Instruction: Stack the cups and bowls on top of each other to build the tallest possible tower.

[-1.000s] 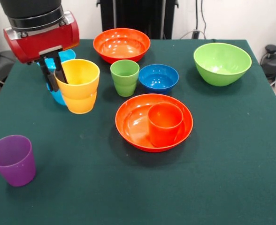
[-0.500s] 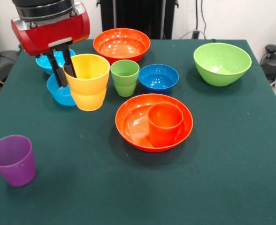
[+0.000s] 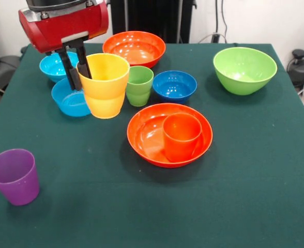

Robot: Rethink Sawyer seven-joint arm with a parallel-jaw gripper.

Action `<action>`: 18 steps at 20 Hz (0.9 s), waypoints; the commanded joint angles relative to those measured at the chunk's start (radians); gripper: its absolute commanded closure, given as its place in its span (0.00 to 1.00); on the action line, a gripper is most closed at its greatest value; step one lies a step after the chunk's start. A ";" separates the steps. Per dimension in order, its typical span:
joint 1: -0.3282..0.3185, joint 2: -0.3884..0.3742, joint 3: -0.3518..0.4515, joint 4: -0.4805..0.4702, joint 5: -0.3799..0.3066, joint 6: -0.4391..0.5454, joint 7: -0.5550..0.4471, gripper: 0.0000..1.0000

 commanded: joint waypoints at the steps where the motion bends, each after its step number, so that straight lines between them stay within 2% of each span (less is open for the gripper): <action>1: 0.045 -0.001 -0.026 0.096 0.009 -0.029 0.148 1.00; 18: 0.035 -0.018 -0.039 0.169 0.016 -0.103 0.175 1.00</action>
